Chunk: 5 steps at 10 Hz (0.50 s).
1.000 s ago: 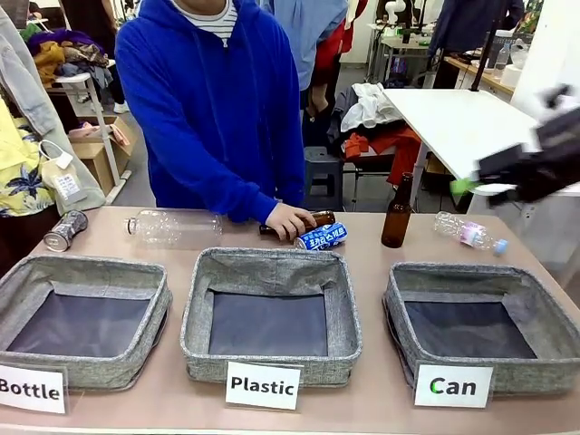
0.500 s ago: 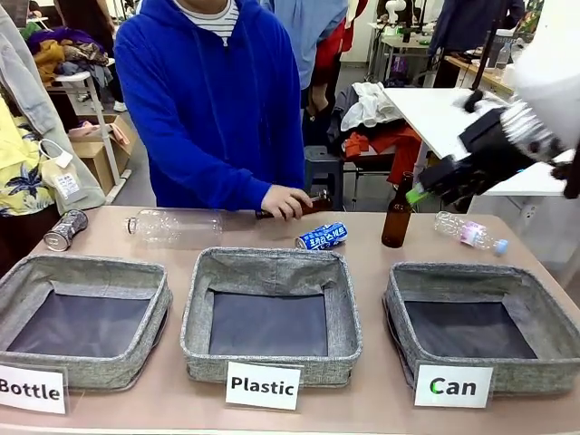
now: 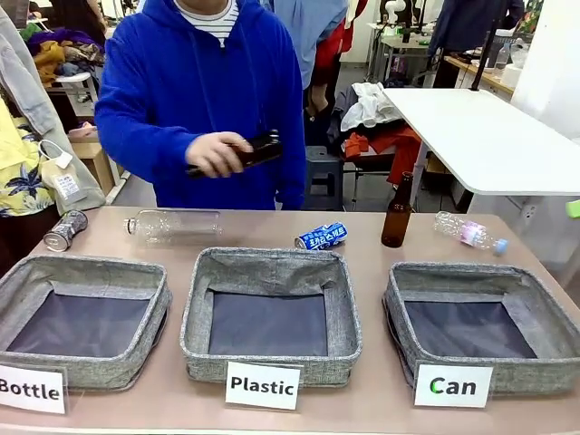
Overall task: Sort the can waste into the basket.
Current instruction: Pick up the can waste from the table and place it in the right Fabric basket.
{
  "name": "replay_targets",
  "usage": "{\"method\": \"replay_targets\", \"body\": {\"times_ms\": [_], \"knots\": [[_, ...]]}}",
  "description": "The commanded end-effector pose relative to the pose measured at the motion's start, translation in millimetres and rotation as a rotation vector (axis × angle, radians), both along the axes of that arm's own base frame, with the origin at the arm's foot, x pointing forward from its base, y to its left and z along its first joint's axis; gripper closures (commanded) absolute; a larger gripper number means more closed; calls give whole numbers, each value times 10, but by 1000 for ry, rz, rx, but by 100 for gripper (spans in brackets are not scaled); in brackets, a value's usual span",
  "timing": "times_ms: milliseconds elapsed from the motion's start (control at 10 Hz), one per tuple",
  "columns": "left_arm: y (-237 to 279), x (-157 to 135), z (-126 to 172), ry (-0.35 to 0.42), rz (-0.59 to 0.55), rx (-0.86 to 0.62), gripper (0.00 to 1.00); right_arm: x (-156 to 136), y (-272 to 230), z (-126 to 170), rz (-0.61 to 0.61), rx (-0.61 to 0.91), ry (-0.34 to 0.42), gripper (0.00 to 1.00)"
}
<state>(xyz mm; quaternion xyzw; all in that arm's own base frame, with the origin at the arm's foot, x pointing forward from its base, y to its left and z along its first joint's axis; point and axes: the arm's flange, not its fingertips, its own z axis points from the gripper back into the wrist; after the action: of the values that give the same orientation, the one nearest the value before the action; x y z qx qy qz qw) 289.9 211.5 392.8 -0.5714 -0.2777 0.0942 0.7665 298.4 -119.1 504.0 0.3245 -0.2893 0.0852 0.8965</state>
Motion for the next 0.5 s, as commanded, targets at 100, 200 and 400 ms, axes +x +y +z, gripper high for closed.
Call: {"method": "replay_targets", "body": {"times_ms": [100, 200, 400], "knots": [[0, 0, 0, 0, 0, 0, 0, 154, 446, -183, 41, -76, -2, 0], [157, -135, 253, -16, 40, -127, 0, 304, 749, -124, 95, -147, -12, 0], [592, -508, 884, -121, 113, -227, 0, 655, 1524, 25, 214, -325, -62, 0]]}}
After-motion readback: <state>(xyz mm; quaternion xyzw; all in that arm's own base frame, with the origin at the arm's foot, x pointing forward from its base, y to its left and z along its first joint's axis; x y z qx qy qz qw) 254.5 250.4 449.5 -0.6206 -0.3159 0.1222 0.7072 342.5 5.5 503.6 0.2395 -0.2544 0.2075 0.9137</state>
